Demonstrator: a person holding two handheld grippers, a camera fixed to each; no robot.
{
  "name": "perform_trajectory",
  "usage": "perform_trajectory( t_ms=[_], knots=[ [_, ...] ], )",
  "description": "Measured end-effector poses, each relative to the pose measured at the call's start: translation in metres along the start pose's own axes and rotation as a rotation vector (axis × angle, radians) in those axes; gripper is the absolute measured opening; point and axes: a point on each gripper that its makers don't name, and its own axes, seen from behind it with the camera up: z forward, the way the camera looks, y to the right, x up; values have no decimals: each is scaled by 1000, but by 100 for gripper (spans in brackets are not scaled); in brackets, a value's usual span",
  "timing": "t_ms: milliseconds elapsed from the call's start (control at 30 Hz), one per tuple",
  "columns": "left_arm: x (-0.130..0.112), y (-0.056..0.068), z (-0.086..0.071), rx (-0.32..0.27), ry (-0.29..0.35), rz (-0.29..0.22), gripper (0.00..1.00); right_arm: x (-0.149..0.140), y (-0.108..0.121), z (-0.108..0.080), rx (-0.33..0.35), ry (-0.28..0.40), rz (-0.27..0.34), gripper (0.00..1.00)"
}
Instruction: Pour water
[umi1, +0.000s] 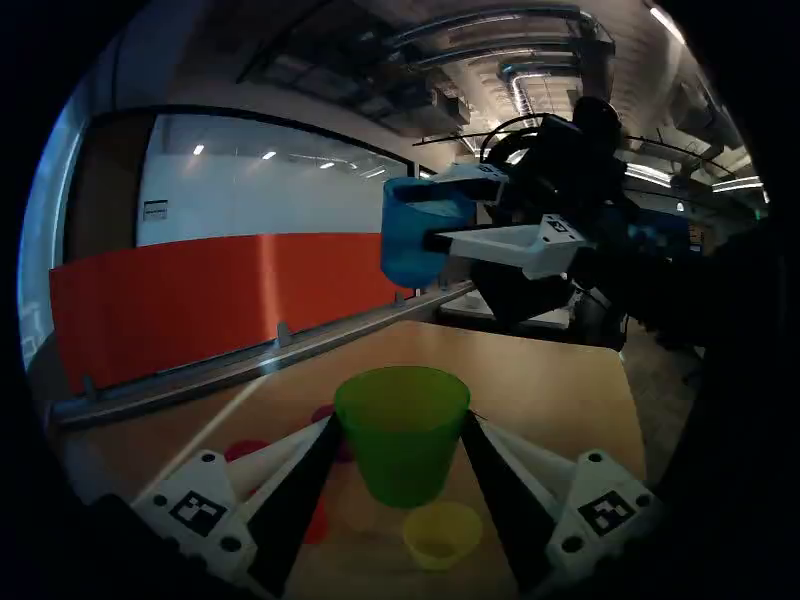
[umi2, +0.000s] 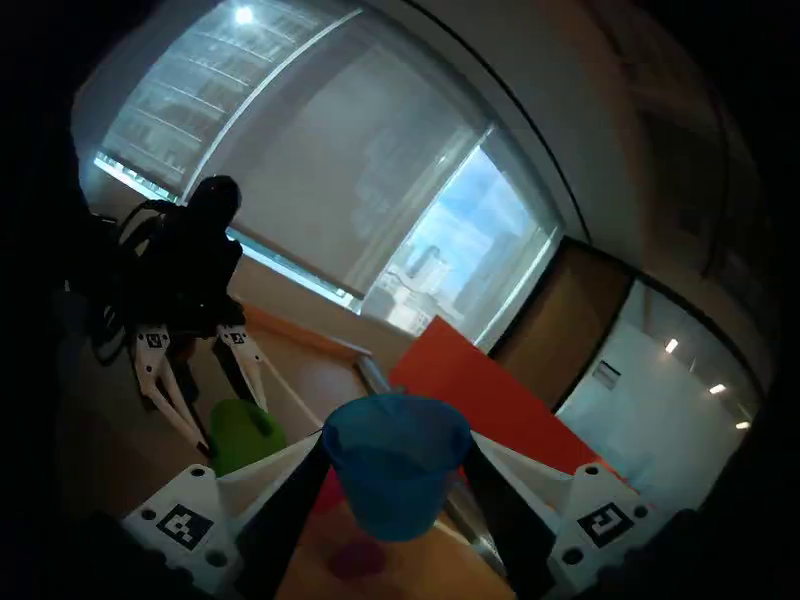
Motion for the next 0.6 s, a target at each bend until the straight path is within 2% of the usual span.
perform_trajectory(
  t_ms=[367,600],
  knots=[
    [0,2,2,-1,1,4,86,9,-3,11,9,1,-138,91],
    [4,4,2,-1,18,-7,86,17,-4,16,7,8,-204,91]
  ],
)
